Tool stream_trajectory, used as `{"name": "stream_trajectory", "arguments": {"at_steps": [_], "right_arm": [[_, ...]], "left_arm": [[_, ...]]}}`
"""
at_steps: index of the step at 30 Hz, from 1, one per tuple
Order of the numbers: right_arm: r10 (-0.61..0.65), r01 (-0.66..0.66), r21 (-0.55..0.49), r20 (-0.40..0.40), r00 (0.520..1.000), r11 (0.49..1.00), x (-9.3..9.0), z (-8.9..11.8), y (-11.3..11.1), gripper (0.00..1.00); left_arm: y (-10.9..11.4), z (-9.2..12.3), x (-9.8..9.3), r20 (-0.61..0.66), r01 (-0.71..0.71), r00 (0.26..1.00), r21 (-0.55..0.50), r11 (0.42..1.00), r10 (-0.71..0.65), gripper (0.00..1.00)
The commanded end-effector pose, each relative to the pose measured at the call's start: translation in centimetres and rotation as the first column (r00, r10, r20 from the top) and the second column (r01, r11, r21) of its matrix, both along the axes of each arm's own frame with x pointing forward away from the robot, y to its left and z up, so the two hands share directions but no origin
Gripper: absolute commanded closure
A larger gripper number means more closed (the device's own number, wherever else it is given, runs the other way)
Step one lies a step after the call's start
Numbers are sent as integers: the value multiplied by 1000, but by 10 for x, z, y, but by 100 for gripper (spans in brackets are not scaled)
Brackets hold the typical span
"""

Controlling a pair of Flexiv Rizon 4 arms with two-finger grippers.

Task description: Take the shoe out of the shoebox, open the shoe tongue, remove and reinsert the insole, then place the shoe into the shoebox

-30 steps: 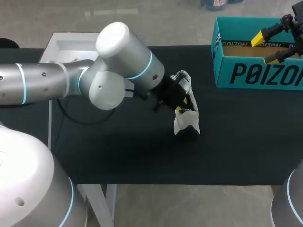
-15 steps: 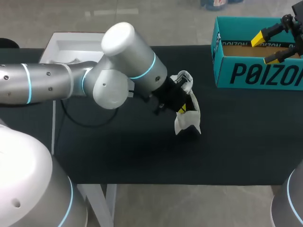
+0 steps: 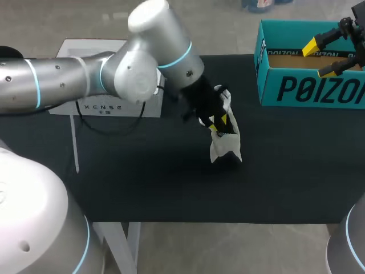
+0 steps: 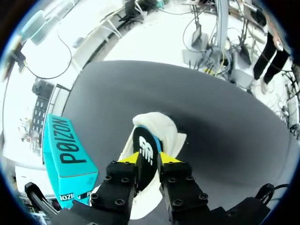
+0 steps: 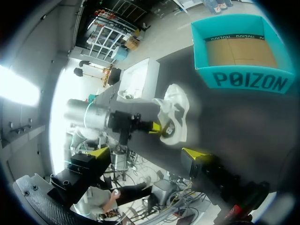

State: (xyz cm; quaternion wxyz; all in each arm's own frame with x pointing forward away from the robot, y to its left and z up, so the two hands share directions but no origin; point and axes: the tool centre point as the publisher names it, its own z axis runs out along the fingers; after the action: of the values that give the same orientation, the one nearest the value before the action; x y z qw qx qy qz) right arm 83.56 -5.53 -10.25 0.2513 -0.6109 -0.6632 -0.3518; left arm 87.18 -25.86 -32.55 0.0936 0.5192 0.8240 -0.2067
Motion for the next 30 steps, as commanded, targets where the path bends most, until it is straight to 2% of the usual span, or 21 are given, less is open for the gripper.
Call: {"name": "stream_trajectory", "arguments": {"at_steps": [1,8,12,15,20,25,30], "right_arm": [[2,-2,-2,-2,1000,1000,2,0,0,0],[2,-2,-2,-2,1000,1000,2,0,0,0],[2,-2,-2,-2,1000,1000,2,0,0,0],[2,-2,-2,-2,1000,1000,2,0,0,0],[2,-2,-2,-2,1000,1000,2,0,0,0],[2,-2,-2,-2,1000,1000,2,0,0,0],[2,-2,-2,-2,1000,1000,2,0,0,0]], "left_arm": [[-10,-2,17,-108,107,990,131,986,-93,100],[-19,-19,15,-125,219,973,213,952,-196,100],[-20,-33,8,-165,254,961,207,945,-222,100],[-21,-34,0,-188,274,953,199,941,-238,100],[-20,-35,-8,-199,276,951,189,942,-238,100],[-23,-55,-15,-202,258,956,224,940,-214,100],[-13,-43,-11,-193,214,965,195,957,-176,100]]}}
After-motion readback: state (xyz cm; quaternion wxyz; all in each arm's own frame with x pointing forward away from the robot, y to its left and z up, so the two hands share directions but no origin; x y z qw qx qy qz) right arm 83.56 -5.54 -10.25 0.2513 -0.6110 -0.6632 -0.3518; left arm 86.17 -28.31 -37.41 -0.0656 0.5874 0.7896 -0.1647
